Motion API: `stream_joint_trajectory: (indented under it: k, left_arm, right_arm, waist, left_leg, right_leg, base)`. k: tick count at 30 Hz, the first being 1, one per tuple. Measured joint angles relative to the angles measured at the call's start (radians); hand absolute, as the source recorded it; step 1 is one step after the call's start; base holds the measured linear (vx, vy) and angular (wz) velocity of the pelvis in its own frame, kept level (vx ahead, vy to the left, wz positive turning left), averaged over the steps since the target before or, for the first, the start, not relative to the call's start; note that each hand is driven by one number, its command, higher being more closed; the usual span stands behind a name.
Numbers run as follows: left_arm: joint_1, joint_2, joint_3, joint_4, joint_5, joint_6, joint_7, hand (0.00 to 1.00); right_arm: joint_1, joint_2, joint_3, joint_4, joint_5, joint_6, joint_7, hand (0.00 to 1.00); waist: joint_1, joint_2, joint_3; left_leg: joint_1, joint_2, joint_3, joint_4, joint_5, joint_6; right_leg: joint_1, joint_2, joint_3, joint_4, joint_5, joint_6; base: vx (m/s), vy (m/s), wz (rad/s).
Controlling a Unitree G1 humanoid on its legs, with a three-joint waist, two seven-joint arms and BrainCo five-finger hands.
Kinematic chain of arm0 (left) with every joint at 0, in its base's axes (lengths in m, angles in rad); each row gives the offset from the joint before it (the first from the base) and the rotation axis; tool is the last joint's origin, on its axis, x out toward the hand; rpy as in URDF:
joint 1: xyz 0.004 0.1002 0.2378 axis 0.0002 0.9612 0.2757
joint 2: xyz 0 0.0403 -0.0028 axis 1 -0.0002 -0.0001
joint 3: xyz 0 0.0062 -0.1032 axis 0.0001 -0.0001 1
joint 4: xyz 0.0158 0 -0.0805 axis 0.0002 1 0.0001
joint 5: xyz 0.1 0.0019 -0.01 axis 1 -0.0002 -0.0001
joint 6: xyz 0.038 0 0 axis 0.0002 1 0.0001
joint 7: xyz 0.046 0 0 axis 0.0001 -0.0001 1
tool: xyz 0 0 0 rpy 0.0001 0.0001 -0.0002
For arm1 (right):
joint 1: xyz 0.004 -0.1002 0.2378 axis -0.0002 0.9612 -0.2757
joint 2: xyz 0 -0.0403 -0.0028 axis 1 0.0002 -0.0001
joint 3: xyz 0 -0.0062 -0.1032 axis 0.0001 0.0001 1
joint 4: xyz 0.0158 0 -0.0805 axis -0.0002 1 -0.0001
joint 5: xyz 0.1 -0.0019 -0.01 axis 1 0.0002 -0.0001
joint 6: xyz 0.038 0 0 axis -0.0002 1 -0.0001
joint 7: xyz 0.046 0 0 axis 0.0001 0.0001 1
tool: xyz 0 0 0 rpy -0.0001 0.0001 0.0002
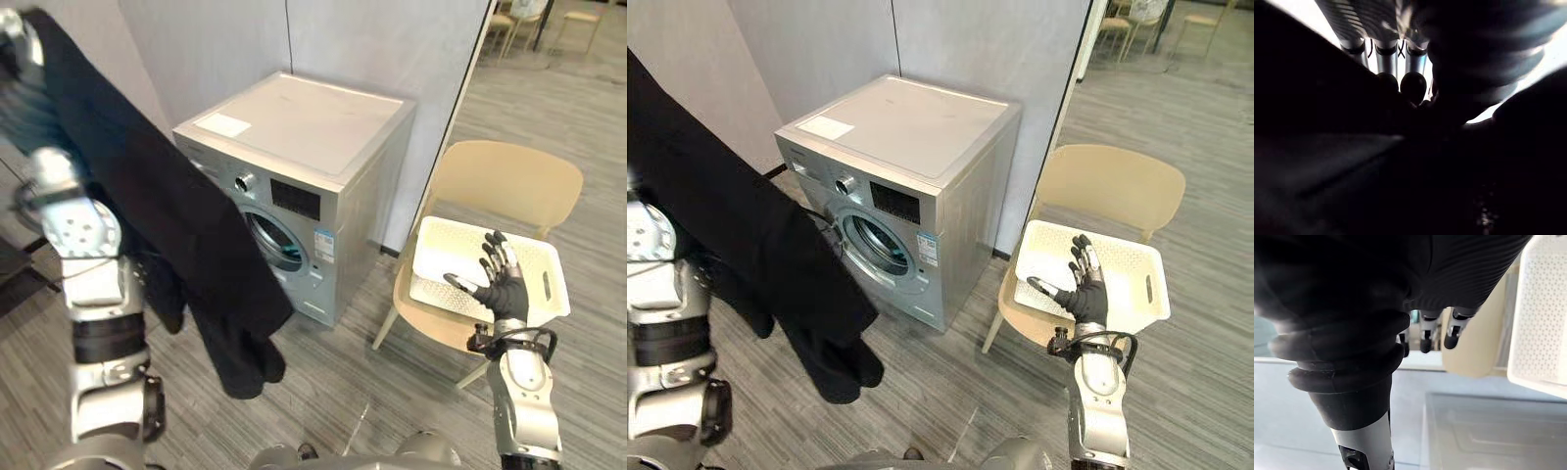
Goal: Pick up the laundry basket with both hands and put the clothes into the washing machine.
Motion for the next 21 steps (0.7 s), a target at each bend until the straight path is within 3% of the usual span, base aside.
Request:
stream_joint_trajectory:
  k: [1, 2, 3, 4, 5, 7, 9, 10, 11, 12, 13, 15, 17, 18, 19, 20, 21]
  left_arm:
    - [0.000, -0.005, 0.000, 0.000, 0.000, 0.000, 0.000, 1.00]
    - [0.001, -0.022, 0.000, 0.001, 0.000, 0.006, 0.000, 1.00]
    - [0.008, -0.043, 0.000, 0.001, 0.000, 0.008, 0.001, 1.00]
    - [0.010, -0.050, 0.000, 0.001, 0.000, 0.009, 0.000, 1.00]
    - [0.010, -0.059, 0.000, 0.001, 0.003, 0.012, 0.001, 1.00]
    - [0.048, -0.097, 0.004, 0.003, 0.005, 0.015, 0.001, 1.00]
    - [0.085, -0.109, 0.004, 0.002, 0.004, 0.016, 0.002, 1.00]
    - [0.098, -0.109, 0.006, 0.002, 0.004, 0.016, 0.002, 1.00]
    - [0.113, -0.110, 0.007, 0.002, 0.004, 0.016, 0.002, 1.00]
    - [0.121, -0.110, 0.007, 0.002, 0.002, 0.017, 0.002, 1.00]
    - [0.145, -0.110, 0.004, 0.002, 0.000, 0.018, 0.002, 1.00]
    - [0.158, -0.110, 0.002, 0.002, -0.006, 0.017, -0.001, 1.00]
    - [0.158, -0.110, 0.002, 0.002, -0.020, 0.017, -0.006, 1.00]
    - [0.158, -0.110, 0.001, 0.002, -0.025, 0.017, -0.010, 1.00]
    - [0.159, -0.110, -0.001, 0.002, -0.033, 0.017, -0.018, 1.00]
    - [0.159, -0.111, -0.003, 0.002, -0.035, 0.017, -0.021, 1.00]
    - [0.160, -0.116, -0.010, 0.006, -0.035, 0.017, -0.020, 1.00]
  right_arm:
    - [0.008, 0.003, -0.002, -0.001, 0.000, 0.000, 0.001, 0.00]
    - [0.035, 0.012, -0.014, -0.009, 0.000, 0.000, 0.005, 0.00]
    - [0.065, 0.015, -0.032, -0.022, 0.001, 0.000, 0.011, 0.00]
    - [0.081, 0.015, -0.041, -0.030, 0.001, 0.000, 0.013, 0.00]
    - [0.100, 0.013, -0.049, -0.035, 0.001, -0.002, 0.013, 0.00]
    - [0.116, 0.007, -0.046, -0.037, 0.001, -0.002, 0.016, 0.00]
    - [0.115, 0.004, -0.030, -0.046, 0.001, -0.004, 0.018, 0.00]
    - [0.112, 0.003, -0.025, -0.050, 0.001, -0.004, 0.018, 0.00]
    - [0.106, -0.002, -0.019, -0.060, 0.001, -0.005, 0.018, 0.00]
    - [0.101, -0.006, -0.017, -0.065, 0.001, -0.006, 0.018, 0.00]
    - [0.093, -0.009, -0.015, -0.073, 0.001, -0.013, 0.016, 0.00]
    - [0.093, -0.022, -0.014, -0.073, 0.001, -0.027, 0.015, 0.00]
    - [0.094, -0.035, -0.013, -0.073, 0.002, -0.035, 0.015, 0.00]
    - [0.095, -0.040, -0.013, -0.073, 0.003, -0.036, 0.015, 0.00]
    - [0.096, -0.054, -0.018, -0.073, 0.003, -0.037, 0.014, 0.00]
    - [0.094, -0.064, -0.021, -0.067, 0.003, -0.037, 0.012, 0.00]
    - [0.105, -0.043, -0.019, -0.065, 0.002, -0.035, 0.012, 0.00]
  waist:
    - [-0.015, -0.013, 0.001]
    - [-0.023, -0.033, -0.003]
    - [-0.023, -0.037, -0.006]
    - [-0.023, -0.032, -0.006]
    - [-0.023, -0.030, -0.004]
    - [-0.014, -0.011, 0.007]
    - [-0.009, -0.016, 0.007]
    - [-0.003, -0.021, 0.008]
    - [0.006, -0.033, 0.014]
    - [0.017, -0.037, 0.016]
    - [0.035, -0.043, 0.013]
    - [0.034, -0.041, 0.012]
    - [0.032, -0.029, 0.005]
    - [0.029, -0.022, 0.003]
    - [0.020, 0.004, -0.011]
    - [0.007, 0.026, -0.019]
    - [0.003, 0.002, -0.021]
  left_leg:
    - [0.004, -0.020, -0.017, -0.029, 0.010, -0.012]
    - [0.011, -0.054, -0.036, -0.078, 0.024, -0.030]
    - [0.017, -0.072, -0.038, -0.112, 0.039, -0.042]
    - [0.016, -0.078, -0.038, -0.121, 0.045, -0.040]
    - [0.013, -0.093, -0.047, -0.121, 0.047, -0.037]
    - [0.009, -0.091, -0.064, -0.049, 0.028, -0.014]
    - [-0.009, -0.073, -0.044, 0.030, 0.005, -0.001]
    - [-0.030, -0.064, -0.028, 0.077, 0.000, -0.010]
    - [-0.086, -0.041, -0.018, 0.194, -0.016, -0.048]
    - [-0.120, -0.012, -0.005, 0.268, -0.043, -0.038]
    - [-0.169, 0.106, 0.017, 0.412, -0.099, -0.009]
    - [-0.187, 0.205, -0.063, 0.433, -0.115, -0.046]
    - [-0.169, 0.257, -0.237, 0.335, -0.086, -0.094]
    - [-0.156, 0.262, -0.274, 0.295, -0.073, -0.110]
    - [-0.133, 0.263, -0.346, 0.217, -0.001, -0.134]
    - [-0.123, 0.253, -0.373, 0.191, 0.007, -0.247]
    - [-0.121, 0.210, -0.362, 0.197, 0.002, -0.235]
  right_leg:
    - [-0.001, 0.039, 0.002, -0.037, -0.012, 0.016]
    - [-0.011, 0.114, 0.026, -0.128, -0.030, 0.024]
    - [-0.013, 0.182, 0.059, -0.234, -0.039, 0.012]
    - [0.000, 0.204, 0.069, -0.284, -0.043, -0.011]
    - [0.022, 0.216, 0.072, -0.346, -0.059, -0.067]
    - [0.080, 0.244, 0.080, -0.430, -0.080, -0.063]
    - [0.104, 0.246, 0.087, -0.437, -0.081, -0.062]
    - [0.107, 0.245, 0.092, -0.448, -0.079, -0.066]
    - [0.109, 0.239, 0.100, -0.459, -0.074, -0.070]
    - [0.108, 0.238, 0.105, -0.461, -0.071, -0.070]
    - [0.117, 0.239, 0.117, -0.463, -0.062, -0.064]
    - [0.133, 0.237, 0.135, -0.465, -0.057, -0.055]
    - [0.121, 0.216, 0.171, -0.449, -0.051, -0.028]
    - [0.114, 0.209, 0.180, -0.439, -0.052, -0.021]
    - [0.089, 0.197, 0.198, -0.410, -0.057, 0.016]
    - [0.066, 0.182, 0.218, -0.375, -0.066, 0.048]
    - [0.059, 0.143, 0.238, -0.366, -0.058, 0.063]
  base:
    - [-0.06, 0.103, 0.55]
    - [-0.03, 0.075, 0.55]
    - [-0.02, 0.081, 0.50]
    - [0.02, 0.095, 0.42]
    - [0.07, 0.088, 0.36]
    - [0.12, 0.091, 0.29]
    - [0.11, 0.039, 0.08]
    - [0.05, 0.005, -0.09]
    - [0.03, -0.007, -0.15]
    - [0.03, -0.015, -0.41]
    - [0.05, -0.009, -0.40]
    - [0.07, 0.092, -0.35]
    - [0.10, 0.253, -0.39]
    - [0.10, 0.329, -0.32]
    - [0.10, 0.417, -0.22]
    - [0.10, 0.427, -0.13]
    - [0.08, 0.344, -0.01]
